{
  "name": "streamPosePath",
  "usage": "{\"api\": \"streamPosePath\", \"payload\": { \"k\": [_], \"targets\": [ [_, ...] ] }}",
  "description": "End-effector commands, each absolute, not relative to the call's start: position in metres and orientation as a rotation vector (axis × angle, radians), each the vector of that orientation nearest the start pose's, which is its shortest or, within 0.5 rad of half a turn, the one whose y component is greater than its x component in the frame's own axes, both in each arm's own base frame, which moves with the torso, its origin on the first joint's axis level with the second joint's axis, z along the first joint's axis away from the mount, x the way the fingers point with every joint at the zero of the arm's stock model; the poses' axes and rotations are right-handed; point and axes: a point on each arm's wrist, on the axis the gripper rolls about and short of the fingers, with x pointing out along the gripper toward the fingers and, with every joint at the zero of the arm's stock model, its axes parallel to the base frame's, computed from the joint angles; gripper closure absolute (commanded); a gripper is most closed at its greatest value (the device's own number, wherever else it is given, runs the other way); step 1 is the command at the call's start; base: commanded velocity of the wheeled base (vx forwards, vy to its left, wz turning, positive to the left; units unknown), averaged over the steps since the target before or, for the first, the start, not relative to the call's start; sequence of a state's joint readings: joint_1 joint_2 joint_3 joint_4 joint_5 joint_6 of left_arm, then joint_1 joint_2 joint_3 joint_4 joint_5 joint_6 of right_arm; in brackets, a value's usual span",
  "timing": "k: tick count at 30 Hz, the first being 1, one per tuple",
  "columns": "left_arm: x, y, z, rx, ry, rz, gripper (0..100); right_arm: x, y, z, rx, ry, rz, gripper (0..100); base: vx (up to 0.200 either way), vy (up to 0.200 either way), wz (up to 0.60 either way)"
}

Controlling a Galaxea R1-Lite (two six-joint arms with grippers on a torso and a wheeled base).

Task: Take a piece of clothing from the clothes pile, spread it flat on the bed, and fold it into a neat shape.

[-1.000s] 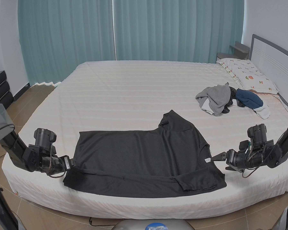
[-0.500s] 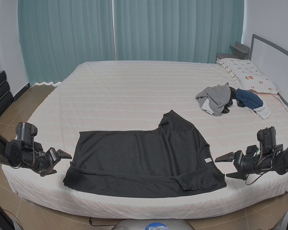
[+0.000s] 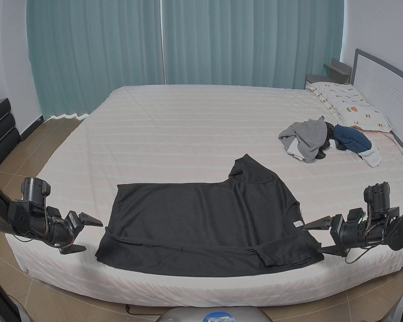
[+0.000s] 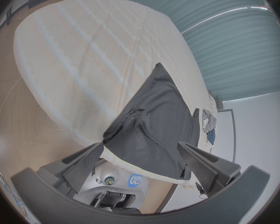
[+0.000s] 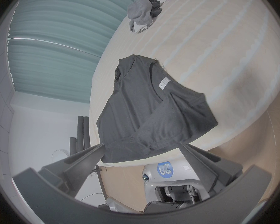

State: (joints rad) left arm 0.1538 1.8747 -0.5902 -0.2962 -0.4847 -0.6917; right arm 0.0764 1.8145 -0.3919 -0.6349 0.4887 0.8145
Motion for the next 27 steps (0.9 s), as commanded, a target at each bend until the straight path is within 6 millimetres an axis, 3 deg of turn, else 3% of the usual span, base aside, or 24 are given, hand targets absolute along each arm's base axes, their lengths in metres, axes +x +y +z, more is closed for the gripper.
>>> {"api": "streamPosePath", "payload": {
  "k": [1,10,13,20,27],
  "targets": [
    [0.265,0.03,0.052,-0.95,1.044,0.044,0,0.241,0.03,0.057,0.912,0.973,0.191,0,0.0,0.0,0.0],
    [0.265,0.019,0.056,-0.967,1.053,0.041,0,0.24,0.032,0.058,0.908,0.976,0.196,0,0.2,0.0,0.0],
    [0.264,0.014,0.059,-0.976,1.054,0.034,0,0.24,0.032,0.058,0.907,0.974,0.196,0,0.0,0.0,0.0],
    [0.252,-0.029,0.057,-0.907,1.144,-0.027,0,0.239,0.032,0.059,0.906,0.969,0.2,0,0.0,0.0,0.0],
    [0.257,-0.053,0.041,-0.78,1.169,0.045,0,0.238,0.032,0.059,0.905,0.969,0.201,0,0.0,0.0,0.0]
  ]
}}
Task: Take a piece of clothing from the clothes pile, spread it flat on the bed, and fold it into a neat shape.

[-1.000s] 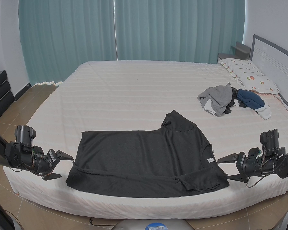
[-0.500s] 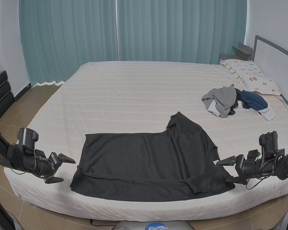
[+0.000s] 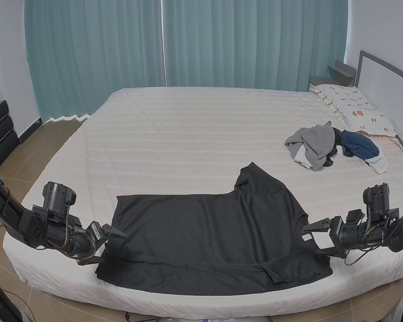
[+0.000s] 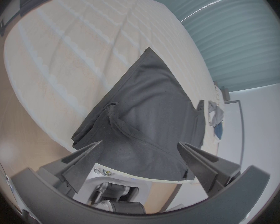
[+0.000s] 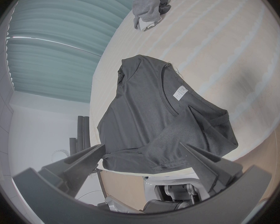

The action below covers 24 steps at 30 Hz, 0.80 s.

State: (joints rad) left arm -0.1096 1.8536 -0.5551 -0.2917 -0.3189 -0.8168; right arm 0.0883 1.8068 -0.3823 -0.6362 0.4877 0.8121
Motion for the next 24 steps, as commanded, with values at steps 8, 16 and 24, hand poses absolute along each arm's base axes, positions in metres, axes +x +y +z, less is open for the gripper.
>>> {"api": "streamPosePath", "payload": {
  "k": [8,16,24],
  "targets": [
    [0.284,-0.058,0.031,-0.761,1.143,0.095,0,0.238,0.035,0.057,0.899,0.985,0.202,0,0.0,0.0,0.0],
    [0.334,-0.042,0.025,-0.82,1.045,0.19,0,0.238,0.035,0.056,0.897,0.985,0.201,0,0.0,0.0,0.0],
    [0.354,-0.023,0.02,-0.903,0.997,0.259,0,0.238,0.034,0.056,0.898,0.985,0.2,0,0.0,0.0,0.0]
  ]
}}
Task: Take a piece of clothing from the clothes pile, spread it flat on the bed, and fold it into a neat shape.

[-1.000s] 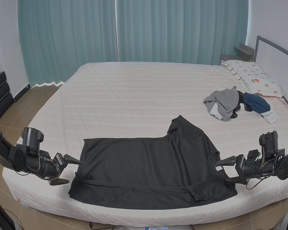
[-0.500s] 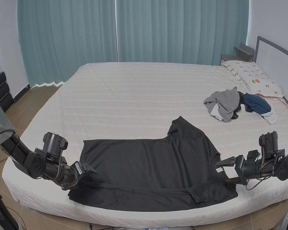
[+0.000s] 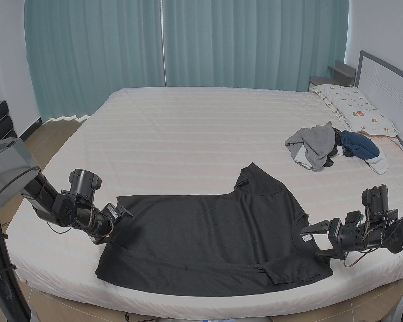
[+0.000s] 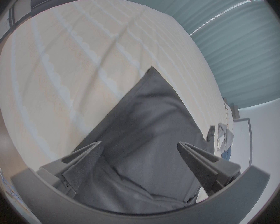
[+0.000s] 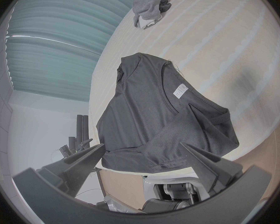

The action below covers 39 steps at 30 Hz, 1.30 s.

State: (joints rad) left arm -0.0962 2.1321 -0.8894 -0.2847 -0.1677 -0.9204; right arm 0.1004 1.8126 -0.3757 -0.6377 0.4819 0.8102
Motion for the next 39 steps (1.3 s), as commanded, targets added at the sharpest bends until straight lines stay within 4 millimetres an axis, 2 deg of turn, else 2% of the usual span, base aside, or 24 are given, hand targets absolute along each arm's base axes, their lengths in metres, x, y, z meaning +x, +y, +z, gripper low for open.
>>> {"api": "streamPosePath", "payload": {
  "k": [1,5,12,20,22,39],
  "targets": [
    [0.354,-0.019,0.021,-0.914,0.994,0.26,0,0.237,0.034,0.056,0.898,0.986,0.199,0,0.0,0.0,0.0],
    [0.349,-0.01,0.034,-0.912,0.972,0.226,0,0.237,0.034,0.056,0.898,0.988,0.198,0,0.0,0.0,0.0],
    [0.338,-0.01,0.041,-0.799,1.026,0.121,0,0.237,0.034,0.055,0.898,0.989,0.198,0,0.0,0.0,0.0],
    [0.338,-0.026,0.032,-0.736,1.069,0.041,0,0.238,0.034,0.053,0.893,0.996,0.195,0,0.0,0.0,0.0],
    [0.338,-0.033,0.022,-0.698,1.103,0.017,0,0.238,0.034,0.052,0.893,1.0,0.192,0,0.0,0.0,0.0],
    [0.337,-0.039,0.011,-0.624,1.131,0.0,0,0.233,0.042,0.05,0.87,0.994,0.228,0,0.0,0.0,0.0]
  ]
}}
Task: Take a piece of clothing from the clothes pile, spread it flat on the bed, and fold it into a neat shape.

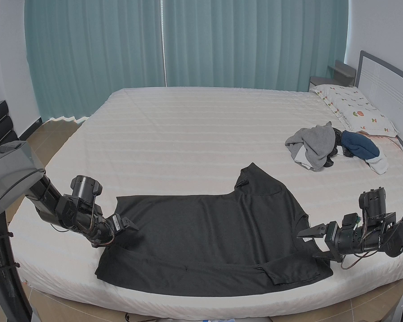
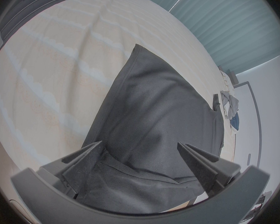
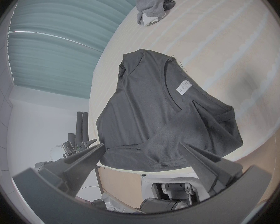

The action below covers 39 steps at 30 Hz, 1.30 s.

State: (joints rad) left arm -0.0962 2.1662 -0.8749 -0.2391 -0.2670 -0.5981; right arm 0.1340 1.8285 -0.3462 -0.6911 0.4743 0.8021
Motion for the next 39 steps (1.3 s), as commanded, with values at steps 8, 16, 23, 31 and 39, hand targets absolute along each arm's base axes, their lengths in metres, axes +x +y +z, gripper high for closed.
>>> {"api": "streamPosePath", "payload": {
  "k": [8,16,23,31,39],
  "targets": [
    [0.335,-0.037,0.005,-0.588,1.135,0.062,100,0.234,0.042,0.048,0.864,0.99,0.202,0,0.0,0.0,0.0],
    [0.322,-0.034,0.018,-0.591,1.126,0.063,100,0.236,0.041,0.046,0.854,0.982,0.169,0,0.0,0.0,0.0],
    [0.304,-0.028,0.04,-0.601,1.083,0.065,100,0.242,0.039,0.046,0.822,0.909,0.132,0,0.0,0.0,0.0],
    [0.29,-0.019,0.053,-0.616,1.052,0.085,100,0.248,0.032,0.023,0.672,0.957,0.152,0,0.0,0.0,0.0],
    [0.282,-0.02,0.052,-0.616,1.066,0.083,100,0.257,0.027,0.01,0.59,0.966,0.19,0,0.0,0.0,0.0]
  ]
}}
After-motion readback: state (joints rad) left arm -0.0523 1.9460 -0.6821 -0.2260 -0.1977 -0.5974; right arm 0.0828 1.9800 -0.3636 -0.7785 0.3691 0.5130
